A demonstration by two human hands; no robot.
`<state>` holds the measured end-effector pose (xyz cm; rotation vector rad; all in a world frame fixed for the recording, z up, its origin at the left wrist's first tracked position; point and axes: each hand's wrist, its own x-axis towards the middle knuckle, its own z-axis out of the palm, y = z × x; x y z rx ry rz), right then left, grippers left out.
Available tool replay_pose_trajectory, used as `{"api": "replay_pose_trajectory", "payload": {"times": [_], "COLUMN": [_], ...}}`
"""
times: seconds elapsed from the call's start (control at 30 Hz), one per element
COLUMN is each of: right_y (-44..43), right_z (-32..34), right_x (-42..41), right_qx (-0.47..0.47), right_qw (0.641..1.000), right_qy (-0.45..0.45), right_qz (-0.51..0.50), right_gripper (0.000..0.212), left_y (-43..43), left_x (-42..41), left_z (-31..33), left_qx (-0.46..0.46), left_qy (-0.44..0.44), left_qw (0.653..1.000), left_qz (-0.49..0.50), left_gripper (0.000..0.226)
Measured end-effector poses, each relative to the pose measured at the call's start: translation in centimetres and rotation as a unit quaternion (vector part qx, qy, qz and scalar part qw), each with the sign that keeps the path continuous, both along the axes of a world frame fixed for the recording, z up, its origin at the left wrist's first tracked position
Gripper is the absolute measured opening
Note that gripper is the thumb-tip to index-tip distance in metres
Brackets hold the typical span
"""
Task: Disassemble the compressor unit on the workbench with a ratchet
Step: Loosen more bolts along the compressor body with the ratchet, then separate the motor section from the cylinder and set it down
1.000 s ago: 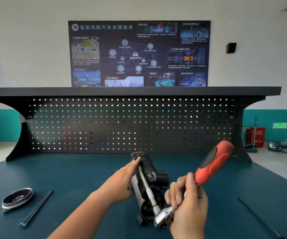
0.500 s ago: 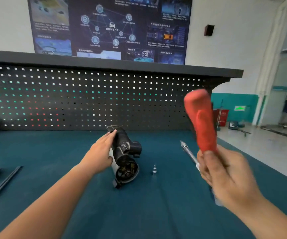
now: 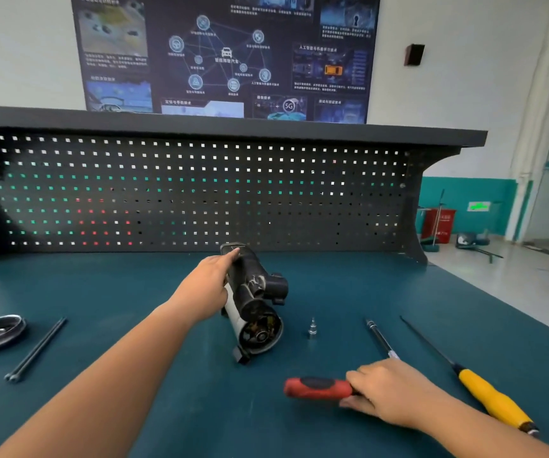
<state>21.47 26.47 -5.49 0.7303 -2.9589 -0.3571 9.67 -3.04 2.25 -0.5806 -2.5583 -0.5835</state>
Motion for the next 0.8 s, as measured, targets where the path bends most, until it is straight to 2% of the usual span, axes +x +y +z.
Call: {"api": "replay_pose_trajectory", "payload": {"times": [0.1,0.17,0.23,0.37,0.47,0.53,0.63,0.8], "right_y": [0.0,0.6,0.7,-2.1,-5.6,-8.9,-13.0,-15.0], "right_z": [0.8,1.5,2.1,4.6,6.3,7.5,8.3,7.6], "right_x": [-0.4,-0.5,-0.4,-1.1,-3.4,-5.1,-7.4,-8.9], "right_qx": [0.025,0.065,0.043,-0.038,-0.188,-0.249,-0.290,-0.312], "right_qw": [0.998,0.989,0.986,0.988,0.971,0.958,0.950,0.944], "right_qy": [0.031,0.106,0.134,0.140,0.150,0.143,0.080,0.033], "right_qz": [0.042,0.079,0.085,0.043,-0.005,-0.025,-0.085,-0.105], "right_gripper": [0.071,0.055,0.052,0.060,0.064,0.078,0.096,0.092], "left_y": [-0.1,-0.1,0.0,0.1,0.5,0.8,0.6,0.1], "left_x": [-0.1,-0.3,-0.7,-1.1,-1.5,-1.7,-1.9,-1.4], "left_z": [0.4,0.8,1.0,0.9,1.3,1.9,2.4,2.0], "left_qx": [0.017,0.032,0.043,0.061,0.049,0.032,0.027,0.063], "left_qy": [0.005,0.008,0.013,0.019,0.042,0.053,0.056,0.068], "left_qw": [1.000,0.999,0.999,0.998,0.998,0.998,0.998,0.996], "left_qz": [0.005,0.012,0.012,0.019,0.025,0.021,0.016,0.002], "left_gripper": [0.071,0.069,0.065,0.051,0.043,0.039,0.035,0.029]}}
